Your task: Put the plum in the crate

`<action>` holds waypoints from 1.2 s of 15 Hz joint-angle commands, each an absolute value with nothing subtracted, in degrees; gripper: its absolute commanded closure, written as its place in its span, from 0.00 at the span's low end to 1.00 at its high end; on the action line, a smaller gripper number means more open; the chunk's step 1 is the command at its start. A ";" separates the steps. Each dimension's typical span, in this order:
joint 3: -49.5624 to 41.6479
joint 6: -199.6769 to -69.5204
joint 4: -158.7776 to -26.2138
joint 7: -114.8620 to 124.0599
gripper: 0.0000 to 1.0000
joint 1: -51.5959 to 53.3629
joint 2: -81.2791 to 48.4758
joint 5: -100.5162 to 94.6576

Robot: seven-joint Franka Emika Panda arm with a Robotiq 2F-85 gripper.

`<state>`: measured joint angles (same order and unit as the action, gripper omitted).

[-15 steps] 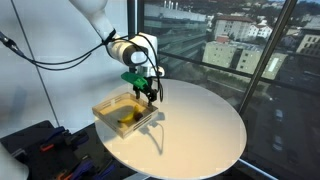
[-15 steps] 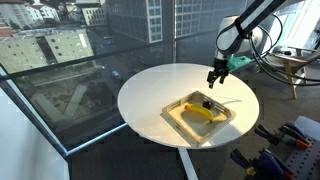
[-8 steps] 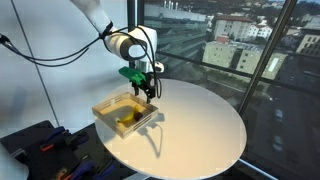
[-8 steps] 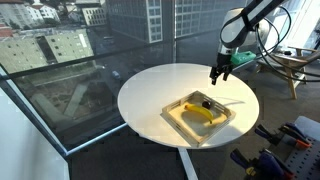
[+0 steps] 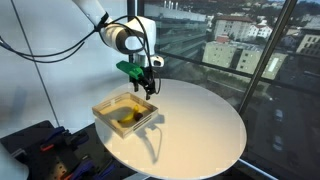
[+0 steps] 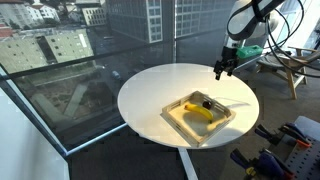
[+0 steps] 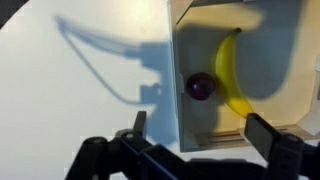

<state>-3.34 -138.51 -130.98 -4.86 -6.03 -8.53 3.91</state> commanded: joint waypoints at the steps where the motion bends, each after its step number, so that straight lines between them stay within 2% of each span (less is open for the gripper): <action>1: -4.00 -136.68 -132.45 -2.31 0.00 -5.45 -5.10 2.58; 18: -1.33 -136.09 -131.77 -1.51 0.00 -1.57 -2.43 3.31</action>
<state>-1.75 -137.52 -131.42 -2.62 -2.09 -4.71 3.80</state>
